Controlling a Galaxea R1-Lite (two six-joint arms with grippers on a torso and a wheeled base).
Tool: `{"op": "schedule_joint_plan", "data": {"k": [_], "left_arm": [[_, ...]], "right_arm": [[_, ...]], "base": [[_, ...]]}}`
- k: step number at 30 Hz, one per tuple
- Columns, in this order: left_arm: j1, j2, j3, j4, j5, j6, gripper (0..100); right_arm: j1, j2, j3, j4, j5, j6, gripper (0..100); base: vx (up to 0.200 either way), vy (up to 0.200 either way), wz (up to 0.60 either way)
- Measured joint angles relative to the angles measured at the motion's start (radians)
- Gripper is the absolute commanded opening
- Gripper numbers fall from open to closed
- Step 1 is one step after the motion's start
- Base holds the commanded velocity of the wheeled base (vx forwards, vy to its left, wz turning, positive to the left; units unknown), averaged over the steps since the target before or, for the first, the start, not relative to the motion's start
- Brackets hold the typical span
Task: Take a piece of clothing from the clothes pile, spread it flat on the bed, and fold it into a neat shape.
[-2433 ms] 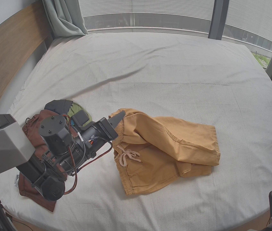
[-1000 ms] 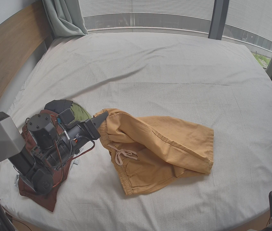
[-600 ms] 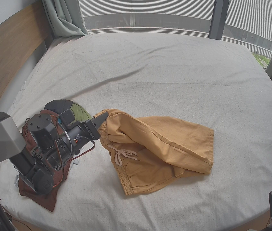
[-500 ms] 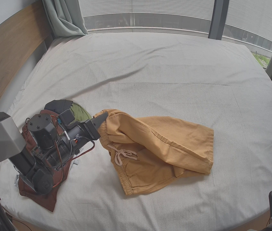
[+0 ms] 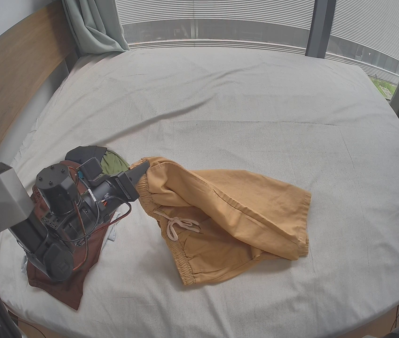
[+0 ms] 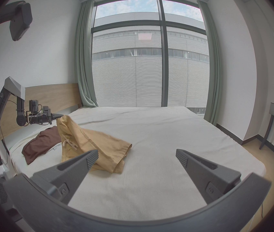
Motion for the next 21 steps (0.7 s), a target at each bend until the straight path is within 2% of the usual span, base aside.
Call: {"op": "schedule_joint_plan", "data": {"k": [9, 15, 21], "left_arm": [[0.004, -0.003, 0.001, 0.000, -0.004, 0.001, 0], [0.004, -0.003, -0.001, 0.000, -0.006, 0.001, 0], [0.016, -0.003, -0.002, 0.000, -0.013, 0.001, 0]], "right_arm": [[0.029, 0.176, -0.180, -0.042, 0.024, 0.013, 100], [0.087, 0.372, -0.240, -0.046, 0.042, 0.102, 100], [0.120, 0.597, -0.277, -0.071, 0.105, 0.170, 100]], "base": [[0.000, 0.000, 0.00], [0.000, 0.000, 0.00], [0.000, 0.000, 0.00]]}}
